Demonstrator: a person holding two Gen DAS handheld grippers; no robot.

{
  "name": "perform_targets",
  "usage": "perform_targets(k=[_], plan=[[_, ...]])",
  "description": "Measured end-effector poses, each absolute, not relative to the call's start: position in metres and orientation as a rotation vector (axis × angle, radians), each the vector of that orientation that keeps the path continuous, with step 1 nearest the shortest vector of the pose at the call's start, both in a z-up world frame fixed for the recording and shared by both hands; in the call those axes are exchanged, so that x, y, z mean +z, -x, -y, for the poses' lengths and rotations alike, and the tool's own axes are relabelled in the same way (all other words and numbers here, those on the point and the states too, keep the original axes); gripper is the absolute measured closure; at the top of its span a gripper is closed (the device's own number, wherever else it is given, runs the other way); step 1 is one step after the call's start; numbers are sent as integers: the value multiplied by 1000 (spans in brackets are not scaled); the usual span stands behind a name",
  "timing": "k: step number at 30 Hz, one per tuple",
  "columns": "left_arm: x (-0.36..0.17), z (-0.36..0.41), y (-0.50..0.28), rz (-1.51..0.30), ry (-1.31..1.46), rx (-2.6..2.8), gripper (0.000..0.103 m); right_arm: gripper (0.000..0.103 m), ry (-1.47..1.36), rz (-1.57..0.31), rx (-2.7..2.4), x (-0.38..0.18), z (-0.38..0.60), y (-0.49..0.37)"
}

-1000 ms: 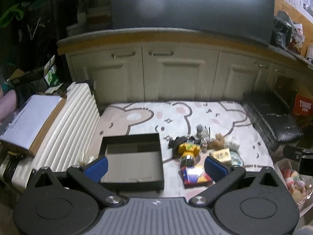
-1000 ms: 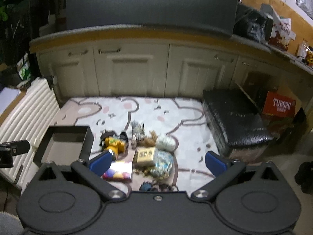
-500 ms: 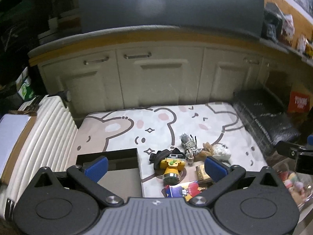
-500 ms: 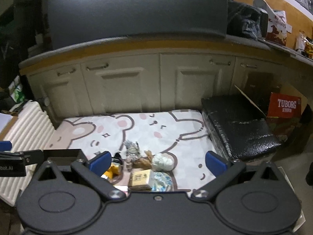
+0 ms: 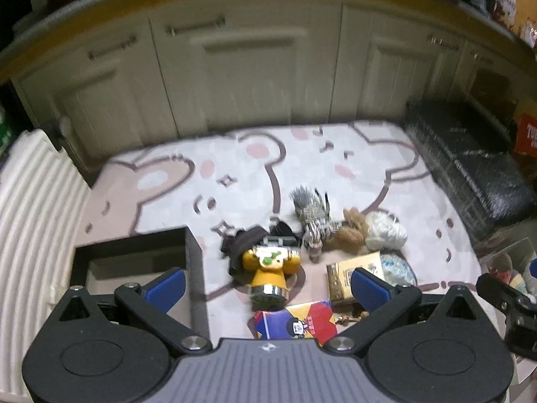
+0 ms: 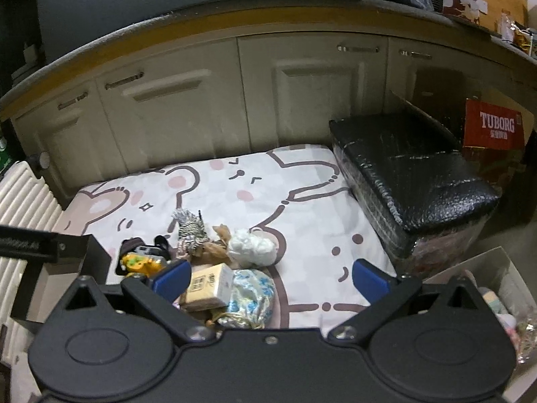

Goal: Organize objects
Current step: 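Move the left tool toward the colourful card box while the right tool approaches the crocheted pouch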

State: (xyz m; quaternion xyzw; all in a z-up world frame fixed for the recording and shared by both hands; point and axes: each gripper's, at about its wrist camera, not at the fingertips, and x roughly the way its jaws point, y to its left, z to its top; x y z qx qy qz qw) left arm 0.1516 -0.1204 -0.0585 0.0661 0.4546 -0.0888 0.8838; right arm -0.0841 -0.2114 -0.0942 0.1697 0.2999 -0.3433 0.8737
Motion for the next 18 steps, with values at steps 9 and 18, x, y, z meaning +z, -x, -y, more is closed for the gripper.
perform_targets(k=[9, 18], plan=[[-132, 132, -175, -1117, -122, -174, 0, 0, -461, -673, -668, -154, 227, 87], [-175, 138, -190, -1223, -89, -184, 0, 0, -525, -693, -647, -185, 226, 92]])
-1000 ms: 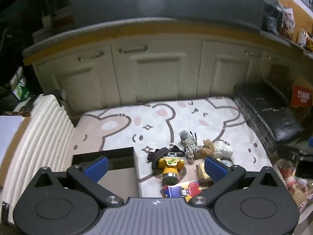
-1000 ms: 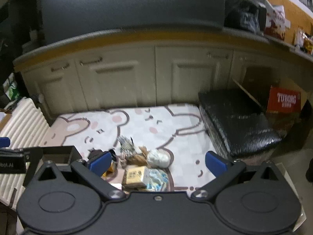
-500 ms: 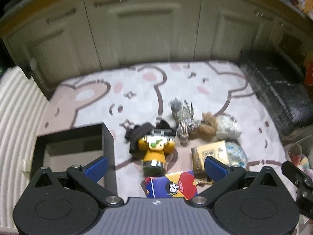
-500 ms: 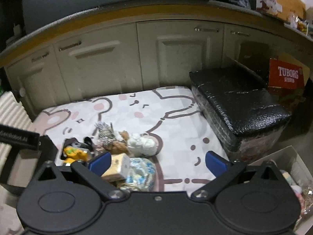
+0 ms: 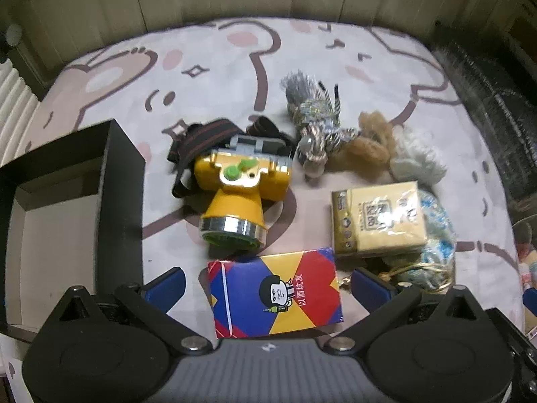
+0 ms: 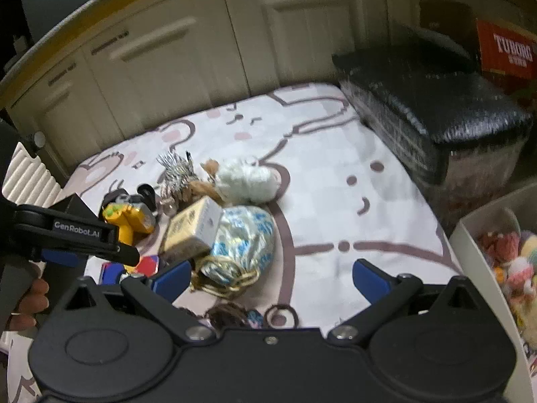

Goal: Organize objects
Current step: 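Move the left tool toward the colourful card box while the right tool approaches the crocheted pouch, then close the left tool on the card box while the right tool closes on the crocheted pouch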

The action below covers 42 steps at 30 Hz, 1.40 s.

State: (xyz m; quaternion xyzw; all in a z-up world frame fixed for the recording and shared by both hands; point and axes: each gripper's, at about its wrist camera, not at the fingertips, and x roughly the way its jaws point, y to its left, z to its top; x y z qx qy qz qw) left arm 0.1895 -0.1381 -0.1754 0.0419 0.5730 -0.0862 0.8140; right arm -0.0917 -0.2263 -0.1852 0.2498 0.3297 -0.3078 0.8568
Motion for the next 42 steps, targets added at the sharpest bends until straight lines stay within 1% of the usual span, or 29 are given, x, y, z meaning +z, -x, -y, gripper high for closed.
perform_targets(k=[6, 13, 18, 20, 22, 24, 28, 30, 31, 32, 33, 34, 35, 38, 42], plan=[[-199, 141, -194, -1268, -102, -178, 0, 0, -497, -713, -593, -187, 222, 96], [-215, 141, -197, -1308, -85, -196, 0, 0, -403, -827, -442, -184, 200, 92], [-216, 141, -194, -1295, -93, -198, 0, 1, -335, -882, -402, -190, 188, 84], [-216, 140, -190, -1277, -108, -210, 0, 5, -269, -921, -397, -193, 183, 76], [-218, 144, -187, -1279, -168, -222, 0, 8, -190, -950, -380, -197, 178, 68], [-218, 143, -188, -1289, -162, -215, 0, 9, -141, -969, -362, -199, 177, 62], [-218, 142, -191, -1310, -154, -216, 0, 17, -152, -991, -345, -204, 180, 51], [-217, 141, -190, -1319, -167, -225, 0, 25, -186, -993, -332, -206, 182, 47], [-217, 141, -190, -1327, -176, -232, 0, 33, -210, -992, -326, -206, 183, 47], [-216, 140, -190, -1333, -182, -238, 1, 37, -239, -989, -323, -207, 185, 46], [-214, 139, -188, -1334, -183, -243, 5, 40, -266, -985, -330, -206, 186, 45], [-212, 138, -188, -1331, -184, -249, 10, 46, -286, -980, -331, -205, 187, 45], [-210, 137, -188, -1325, -185, -254, 12, 49, -299, -976, -333, -204, 187, 45], [-208, 133, -185, -1326, -189, -273, 13, 56, -323, -968, -340, -202, 187, 47], [-206, 129, -183, -1332, -188, -279, 14, 61, -353, -962, -361, -200, 189, 51]])
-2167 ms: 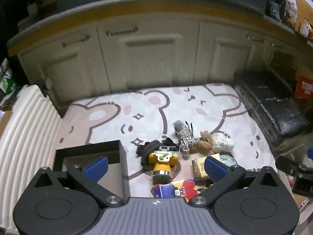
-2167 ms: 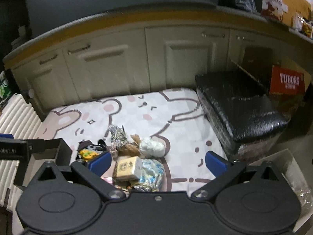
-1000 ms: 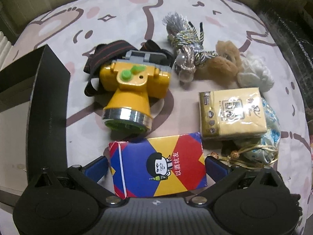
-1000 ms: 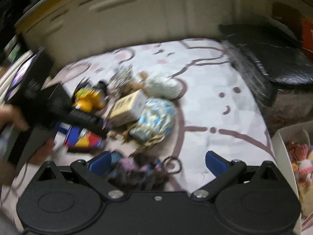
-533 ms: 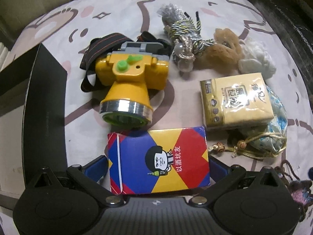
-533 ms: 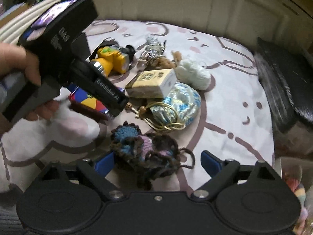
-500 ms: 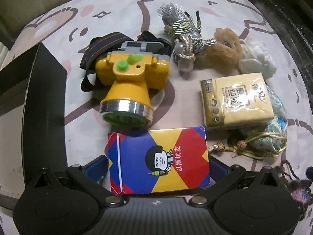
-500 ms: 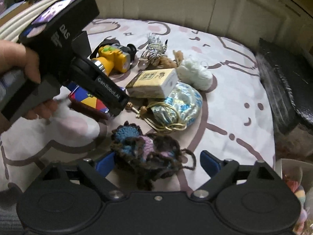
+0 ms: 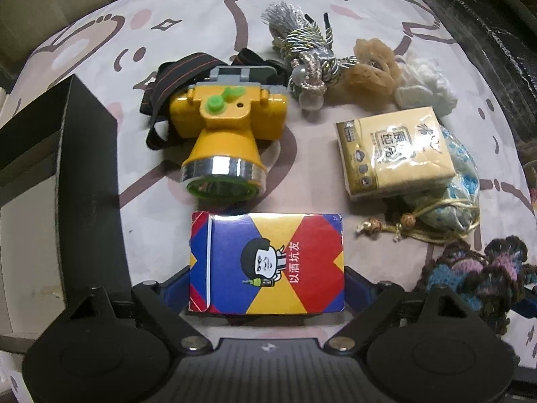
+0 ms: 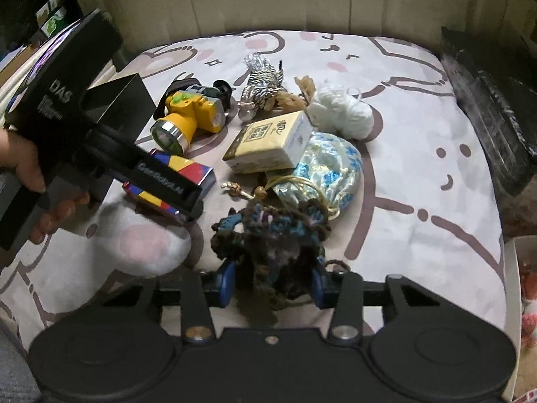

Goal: Organize objects
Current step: 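Close the left tool on the card box while the right tool closes on the crocheted pouch, then carry the card box with the left tool into the black box while the right tool carries the pouch there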

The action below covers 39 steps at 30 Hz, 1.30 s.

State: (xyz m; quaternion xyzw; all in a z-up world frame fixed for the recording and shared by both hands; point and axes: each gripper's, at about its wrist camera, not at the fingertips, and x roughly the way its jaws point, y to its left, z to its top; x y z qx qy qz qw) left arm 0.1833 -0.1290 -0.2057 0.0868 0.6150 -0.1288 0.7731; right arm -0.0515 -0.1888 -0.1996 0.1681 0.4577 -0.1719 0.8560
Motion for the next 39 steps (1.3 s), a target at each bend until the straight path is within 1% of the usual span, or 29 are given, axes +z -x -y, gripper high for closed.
perform_targets(k=[5, 21, 25, 32, 39], plan=[[-194, 122, -182, -1294, -188, -286, 14, 64, -401, -932, -403, -192, 194, 58], [-133, 103, -151, -1182, -107, -334, 14, 64, -418, -807, -507, -133, 205, 67], [-115, 92, -148, -1131, -74, -315, 14, 64, -412, -779, -519, -115, 204, 63], [-94, 60, -150, -1094, 14, -260, 14, 64, -412, -749, -528, -89, 197, 48], [-78, 31, -150, -1035, 35, -176, 14, 64, -401, -750, -486, -79, 182, 26]])
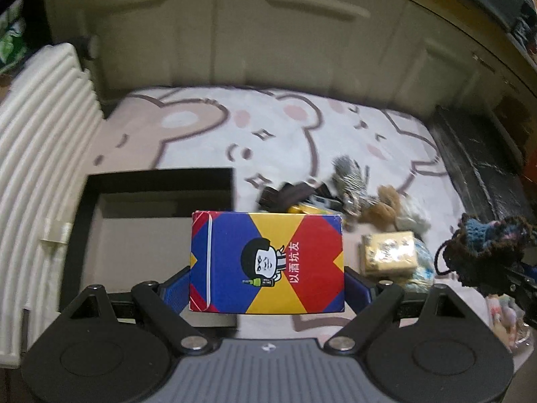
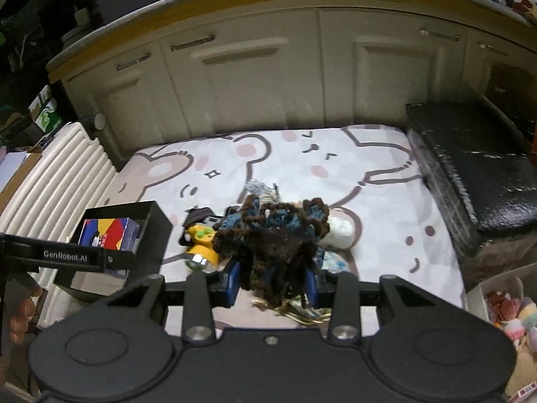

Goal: Organize objects
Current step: 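Carry the card box with the left tool into the black box while the right tool carries the pouch there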

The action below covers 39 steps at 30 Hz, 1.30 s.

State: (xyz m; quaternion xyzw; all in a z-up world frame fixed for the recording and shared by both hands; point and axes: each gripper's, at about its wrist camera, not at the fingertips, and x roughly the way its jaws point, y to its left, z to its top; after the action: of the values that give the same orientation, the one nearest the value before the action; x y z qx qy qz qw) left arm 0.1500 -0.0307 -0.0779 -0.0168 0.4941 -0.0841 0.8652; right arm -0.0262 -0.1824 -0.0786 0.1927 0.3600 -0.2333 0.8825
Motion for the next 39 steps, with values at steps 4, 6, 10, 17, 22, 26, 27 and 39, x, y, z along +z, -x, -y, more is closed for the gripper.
perform_targets(k=[4, 6, 10, 17, 22, 26, 27, 39], plan=[[-71, 11, -150, -1006, 19, -145, 14, 64, -403, -751, -449, -70, 175, 10], [-67, 0, -151, -992, 18, -118, 14, 64, -390, -755, -439, -66, 170, 1], [-62, -24, -152, -971, 53, -73, 14, 64, -376, -760, -407, -58, 158, -17], [-59, -54, -155, -947, 56, -19, 14, 64, -380, -765, -338, -39, 139, -59], [-61, -71, -160, -946, 69, -14, 13, 64, -398, -780, -296, -31, 123, -91], [-69, -85, -164, -954, 57, -4, 13, 64, -404, -787, -300, -33, 110, -114], [-72, -89, -166, -958, 54, -2, 13, 64, -422, -791, -296, -35, 108, -119], [-120, -110, -185, -1082, 32, 0, 13, 64, -520, -945, -221, -105, 89, -155]])
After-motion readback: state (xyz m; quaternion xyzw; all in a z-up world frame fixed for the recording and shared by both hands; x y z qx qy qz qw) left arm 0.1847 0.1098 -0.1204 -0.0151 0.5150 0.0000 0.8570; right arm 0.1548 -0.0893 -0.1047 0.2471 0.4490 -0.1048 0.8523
